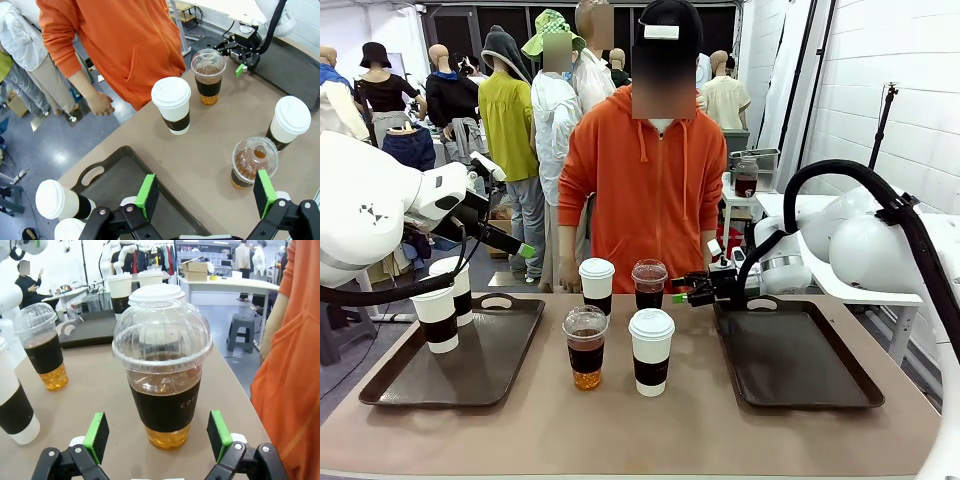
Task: Distribute the coffee onto the tray.
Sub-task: Pick up one iced Americano and place it on the right Handle tray.
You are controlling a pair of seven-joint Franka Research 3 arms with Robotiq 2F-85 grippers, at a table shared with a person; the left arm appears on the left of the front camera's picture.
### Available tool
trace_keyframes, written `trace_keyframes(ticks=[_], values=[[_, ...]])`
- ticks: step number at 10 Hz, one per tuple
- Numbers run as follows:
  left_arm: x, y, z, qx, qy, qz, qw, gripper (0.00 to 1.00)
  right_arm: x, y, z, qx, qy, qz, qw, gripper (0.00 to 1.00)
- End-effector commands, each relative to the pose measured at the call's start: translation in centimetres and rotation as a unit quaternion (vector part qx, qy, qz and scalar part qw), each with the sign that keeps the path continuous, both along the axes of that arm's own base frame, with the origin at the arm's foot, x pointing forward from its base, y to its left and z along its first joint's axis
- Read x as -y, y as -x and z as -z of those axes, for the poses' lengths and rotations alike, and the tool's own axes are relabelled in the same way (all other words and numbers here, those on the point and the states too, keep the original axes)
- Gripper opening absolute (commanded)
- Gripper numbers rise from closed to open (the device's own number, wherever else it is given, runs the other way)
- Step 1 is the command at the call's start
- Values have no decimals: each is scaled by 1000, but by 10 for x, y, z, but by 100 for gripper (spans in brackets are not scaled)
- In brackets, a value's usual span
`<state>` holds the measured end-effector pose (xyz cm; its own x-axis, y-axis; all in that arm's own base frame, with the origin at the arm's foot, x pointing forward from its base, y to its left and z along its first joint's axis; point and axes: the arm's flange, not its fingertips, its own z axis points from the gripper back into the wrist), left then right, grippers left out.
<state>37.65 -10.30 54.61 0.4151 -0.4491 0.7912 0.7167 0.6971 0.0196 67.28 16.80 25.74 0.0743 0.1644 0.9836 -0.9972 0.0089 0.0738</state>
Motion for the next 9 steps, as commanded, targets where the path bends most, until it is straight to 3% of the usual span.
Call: trace_keyframes(ticks=[1, 9], values=[[-1, 0, 1, -2, 2, 1, 1000, 100, -9, -8, 3, 13, -13, -1, 1000, 100], [-1, 0, 1, -2, 2, 1, 1000, 100, -37, -11, 17, 4, -25, -39, 999, 100]])
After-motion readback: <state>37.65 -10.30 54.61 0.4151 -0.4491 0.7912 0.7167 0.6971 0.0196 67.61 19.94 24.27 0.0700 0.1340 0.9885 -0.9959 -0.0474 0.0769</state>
